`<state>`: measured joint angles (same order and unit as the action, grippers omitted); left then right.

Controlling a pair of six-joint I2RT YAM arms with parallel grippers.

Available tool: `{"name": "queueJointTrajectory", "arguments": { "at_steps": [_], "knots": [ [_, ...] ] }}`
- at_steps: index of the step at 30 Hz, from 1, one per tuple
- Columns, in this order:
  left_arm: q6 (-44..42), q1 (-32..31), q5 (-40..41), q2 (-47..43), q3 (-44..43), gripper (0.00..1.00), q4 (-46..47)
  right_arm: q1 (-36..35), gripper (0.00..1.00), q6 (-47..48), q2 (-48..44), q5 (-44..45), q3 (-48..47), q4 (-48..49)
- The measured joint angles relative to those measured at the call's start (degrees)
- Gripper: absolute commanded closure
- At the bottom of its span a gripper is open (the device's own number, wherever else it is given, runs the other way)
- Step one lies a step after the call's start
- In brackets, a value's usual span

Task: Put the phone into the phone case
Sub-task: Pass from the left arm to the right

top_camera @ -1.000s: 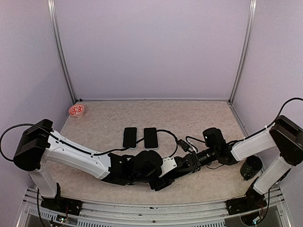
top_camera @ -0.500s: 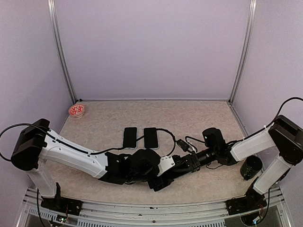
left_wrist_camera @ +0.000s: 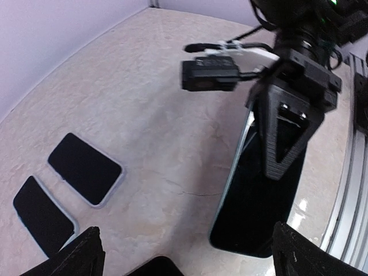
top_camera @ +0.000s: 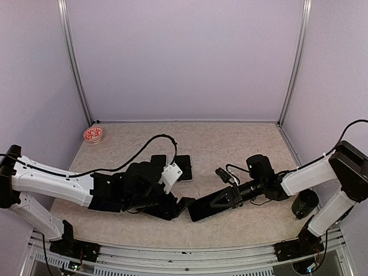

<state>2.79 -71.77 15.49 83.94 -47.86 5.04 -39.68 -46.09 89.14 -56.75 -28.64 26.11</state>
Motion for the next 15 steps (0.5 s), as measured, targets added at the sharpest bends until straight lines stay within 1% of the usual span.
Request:
{"name": "queueJointTrajectory", "arguments": {
  "at_steps": [4, 8, 11, 15],
  "knots": [
    [7.2, 3.0, 6.0, -4.9, 0.0, 0.01, -4.7, 0.2, 1.0, 0.2, -2.6, 3.6, -0.6, -3.0],
    [15.4, 6.7, 10.3, -7.0, 0.1, 0.01, -10.6, 0.5, 1.0, 0.7, -6.4, 7.6, -0.7, -6.3],
    [21.3, 10.3, 11.1, -8.6, 1.8, 0.01, -13.8, 0.9, 1.0, 1.7, -9.2, 11.5, -2.0, -10.6],
    [27.7, 18.0, 8.4, -12.4, 6.4, 0.01, -15.8, 1.2, 1.0, 2.7, -12.7, 17.3, -3.8, -14.1]
  ]
}}
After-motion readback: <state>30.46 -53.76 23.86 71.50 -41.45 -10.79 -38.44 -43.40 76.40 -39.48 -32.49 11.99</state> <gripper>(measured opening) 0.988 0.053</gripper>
